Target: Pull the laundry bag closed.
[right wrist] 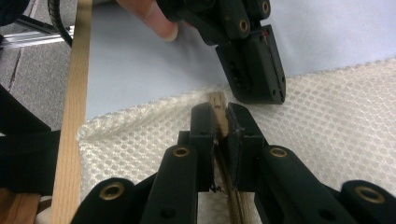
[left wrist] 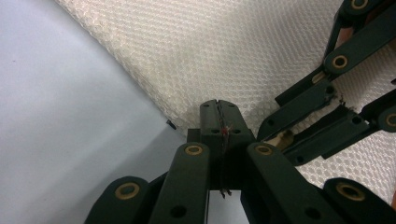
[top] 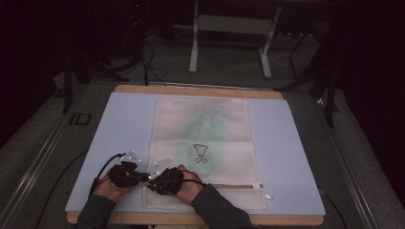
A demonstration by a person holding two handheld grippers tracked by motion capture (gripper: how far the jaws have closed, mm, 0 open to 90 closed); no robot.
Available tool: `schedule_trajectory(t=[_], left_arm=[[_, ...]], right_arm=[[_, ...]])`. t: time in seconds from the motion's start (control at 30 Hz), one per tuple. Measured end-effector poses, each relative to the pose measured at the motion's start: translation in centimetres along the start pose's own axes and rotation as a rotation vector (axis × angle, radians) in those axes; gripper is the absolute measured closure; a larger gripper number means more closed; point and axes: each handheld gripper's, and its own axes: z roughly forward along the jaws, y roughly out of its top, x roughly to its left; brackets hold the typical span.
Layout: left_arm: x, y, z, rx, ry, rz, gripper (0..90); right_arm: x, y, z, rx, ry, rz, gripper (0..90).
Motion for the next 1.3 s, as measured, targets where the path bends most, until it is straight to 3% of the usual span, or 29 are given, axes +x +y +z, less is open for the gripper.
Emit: schedule_trajectory(t=[0.97, 1.3], left_arm=[[-0.3, 0.1, 0.0, 0.009, 0.02, 0.04, 90.0], [-0.2, 0.0, 0.0, 0.004, 0.007, 0.039, 90.0]], right_arm=[[0.7, -0.7, -1.5, 0.05, -0.053, -0.05, 82.3], [1.1, -0.8, -2.0, 0.069, -0.069, -0.071, 82.3]])
